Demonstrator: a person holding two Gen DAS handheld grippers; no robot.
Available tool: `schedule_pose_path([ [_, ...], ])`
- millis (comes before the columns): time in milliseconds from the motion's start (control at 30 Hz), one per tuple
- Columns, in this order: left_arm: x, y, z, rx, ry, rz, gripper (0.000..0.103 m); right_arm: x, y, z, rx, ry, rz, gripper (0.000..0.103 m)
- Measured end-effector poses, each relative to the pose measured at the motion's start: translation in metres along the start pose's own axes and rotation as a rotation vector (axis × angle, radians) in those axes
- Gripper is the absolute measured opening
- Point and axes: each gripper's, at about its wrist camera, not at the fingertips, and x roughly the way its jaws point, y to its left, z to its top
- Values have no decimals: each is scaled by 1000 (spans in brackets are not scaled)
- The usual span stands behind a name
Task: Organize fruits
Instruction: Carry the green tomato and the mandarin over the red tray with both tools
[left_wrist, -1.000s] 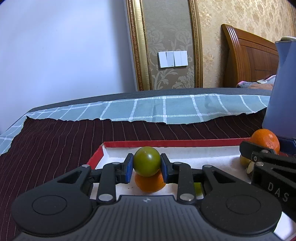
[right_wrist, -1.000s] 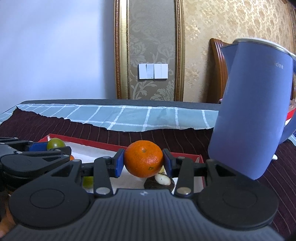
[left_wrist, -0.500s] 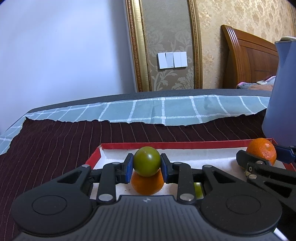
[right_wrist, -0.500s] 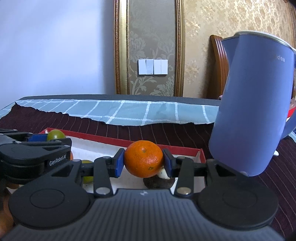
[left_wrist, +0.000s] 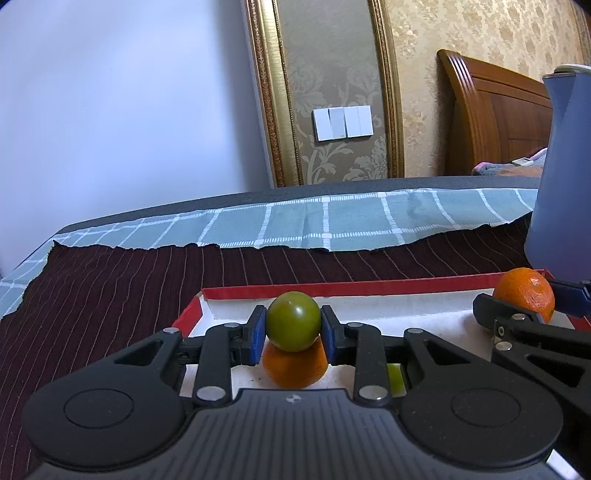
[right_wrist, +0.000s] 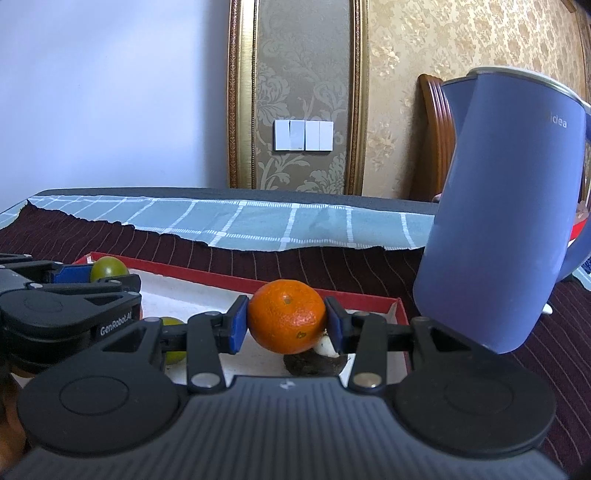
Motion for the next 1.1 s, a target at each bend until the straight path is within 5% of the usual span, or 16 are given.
schedule_pose_path([
  [667,-7,19,2,-69,-27,-42,30,-4,-15,2,70,-26,2,41],
  [1100,0,-1,-1,-1,-16,-53,31,4,-2,1,22,18,42,43],
])
